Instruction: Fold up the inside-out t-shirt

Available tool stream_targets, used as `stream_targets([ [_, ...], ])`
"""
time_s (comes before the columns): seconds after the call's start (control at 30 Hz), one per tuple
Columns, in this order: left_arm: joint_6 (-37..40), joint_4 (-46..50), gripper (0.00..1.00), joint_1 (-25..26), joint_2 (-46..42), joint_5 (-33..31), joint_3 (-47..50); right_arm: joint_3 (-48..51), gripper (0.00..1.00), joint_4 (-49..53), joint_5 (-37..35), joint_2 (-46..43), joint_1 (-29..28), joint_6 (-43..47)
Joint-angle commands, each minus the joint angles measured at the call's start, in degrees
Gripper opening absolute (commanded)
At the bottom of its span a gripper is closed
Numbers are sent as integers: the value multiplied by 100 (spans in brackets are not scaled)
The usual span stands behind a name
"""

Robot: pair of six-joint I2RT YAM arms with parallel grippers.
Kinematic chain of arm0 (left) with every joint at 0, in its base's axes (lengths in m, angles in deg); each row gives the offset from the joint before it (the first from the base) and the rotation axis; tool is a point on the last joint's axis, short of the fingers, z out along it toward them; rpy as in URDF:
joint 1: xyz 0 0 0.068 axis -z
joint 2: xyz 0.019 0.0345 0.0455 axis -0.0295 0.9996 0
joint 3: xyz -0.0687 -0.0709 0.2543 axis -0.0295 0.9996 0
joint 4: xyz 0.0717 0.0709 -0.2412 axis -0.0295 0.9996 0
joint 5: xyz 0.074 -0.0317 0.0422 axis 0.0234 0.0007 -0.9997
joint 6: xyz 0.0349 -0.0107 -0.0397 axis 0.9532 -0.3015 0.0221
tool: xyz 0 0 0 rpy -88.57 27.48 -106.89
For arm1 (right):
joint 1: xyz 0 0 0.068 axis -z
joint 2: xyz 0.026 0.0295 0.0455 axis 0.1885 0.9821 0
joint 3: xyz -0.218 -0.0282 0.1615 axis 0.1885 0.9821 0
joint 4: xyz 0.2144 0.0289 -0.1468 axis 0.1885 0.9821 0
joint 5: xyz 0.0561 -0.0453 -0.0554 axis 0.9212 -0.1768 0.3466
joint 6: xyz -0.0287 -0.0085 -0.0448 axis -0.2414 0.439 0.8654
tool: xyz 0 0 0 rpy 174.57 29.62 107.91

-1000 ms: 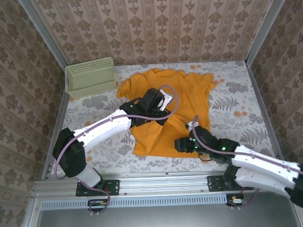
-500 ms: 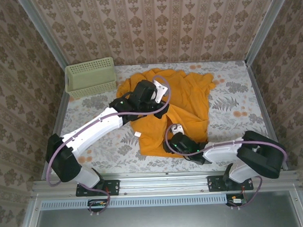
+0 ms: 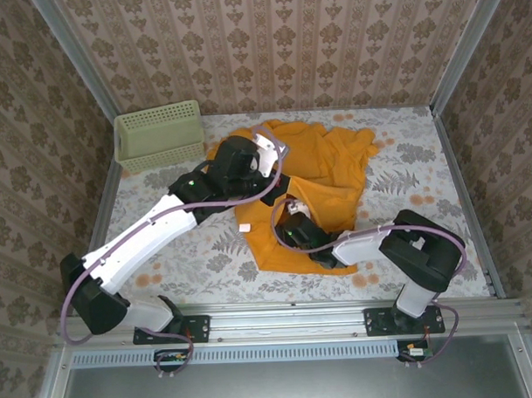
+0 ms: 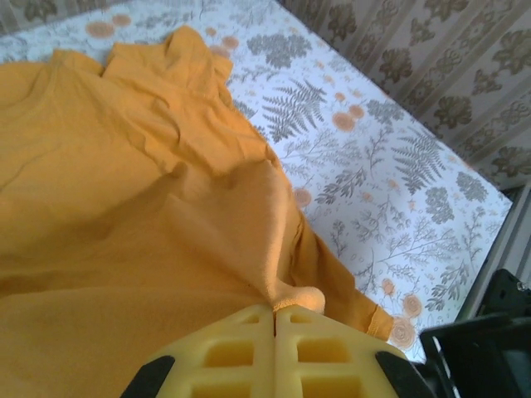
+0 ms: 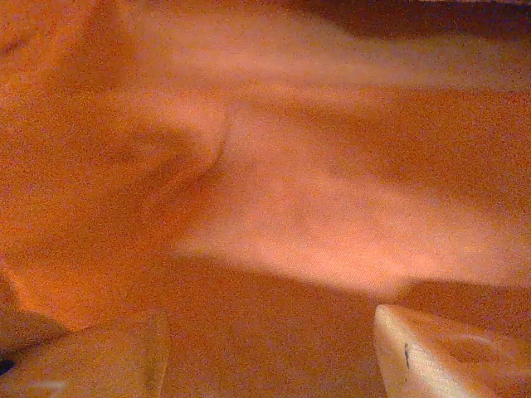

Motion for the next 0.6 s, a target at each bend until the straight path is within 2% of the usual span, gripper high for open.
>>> stream_targets([
  [0.0,217,18,0,-48,-338,-4,-143,-258,68,246,-133,89,324,135],
  [0.33,391,353,0,-52,-419,-29,-513,-817,71,283,-171,162,968,365],
  [0.5,314,217,0,-41,-409,240,-818,-1353,74,571,-277,580,1106,318],
  [0.57,395,370,0,-35,-327,134,-1197,-1597,76,697,-328,806,1176,223],
])
